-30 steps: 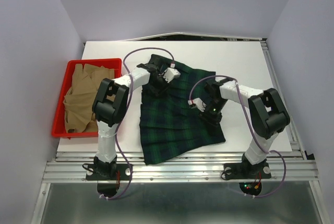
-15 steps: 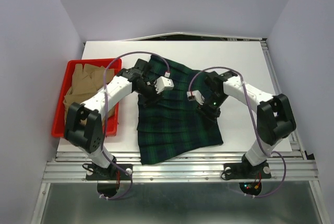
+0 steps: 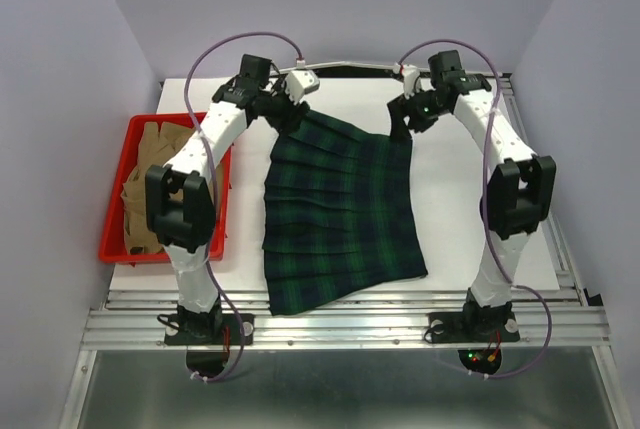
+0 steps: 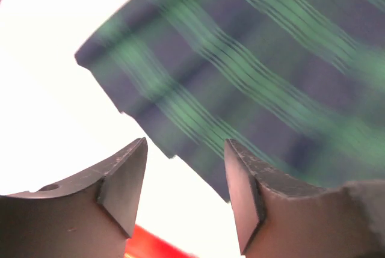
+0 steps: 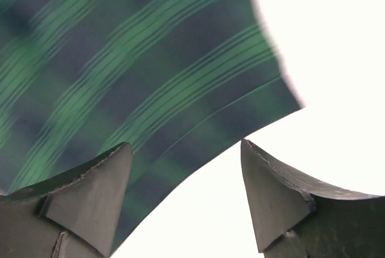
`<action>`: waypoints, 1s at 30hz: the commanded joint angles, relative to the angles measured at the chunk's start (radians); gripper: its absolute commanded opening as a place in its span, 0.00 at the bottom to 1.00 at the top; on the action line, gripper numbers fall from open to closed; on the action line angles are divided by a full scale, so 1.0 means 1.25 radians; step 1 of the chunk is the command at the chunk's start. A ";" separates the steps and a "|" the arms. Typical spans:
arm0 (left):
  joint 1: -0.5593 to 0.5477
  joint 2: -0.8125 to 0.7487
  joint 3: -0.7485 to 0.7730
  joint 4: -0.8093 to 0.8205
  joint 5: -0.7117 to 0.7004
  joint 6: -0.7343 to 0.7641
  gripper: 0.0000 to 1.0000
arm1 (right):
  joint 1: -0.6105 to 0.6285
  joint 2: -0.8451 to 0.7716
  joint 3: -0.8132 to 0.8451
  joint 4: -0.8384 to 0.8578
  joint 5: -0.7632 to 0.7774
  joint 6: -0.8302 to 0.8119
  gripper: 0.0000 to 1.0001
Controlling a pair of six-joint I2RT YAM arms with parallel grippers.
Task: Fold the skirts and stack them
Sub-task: Fold the skirt
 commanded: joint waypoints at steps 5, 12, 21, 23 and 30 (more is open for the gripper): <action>0.008 0.216 0.251 0.244 -0.038 -0.204 0.68 | -0.039 0.248 0.263 0.124 0.103 0.029 0.82; 0.010 0.336 0.333 0.299 0.014 -0.200 0.73 | -0.039 0.360 0.252 0.127 0.105 -0.067 0.85; 0.012 0.452 0.438 0.321 -0.024 -0.152 0.84 | -0.039 0.395 0.224 0.084 0.003 -0.132 0.36; 0.012 0.474 0.460 0.314 -0.015 -0.146 0.84 | -0.039 0.389 0.216 0.086 0.000 -0.157 0.24; 0.013 0.486 0.465 0.326 0.000 -0.108 0.89 | 0.005 0.207 0.007 0.246 0.038 -0.248 0.01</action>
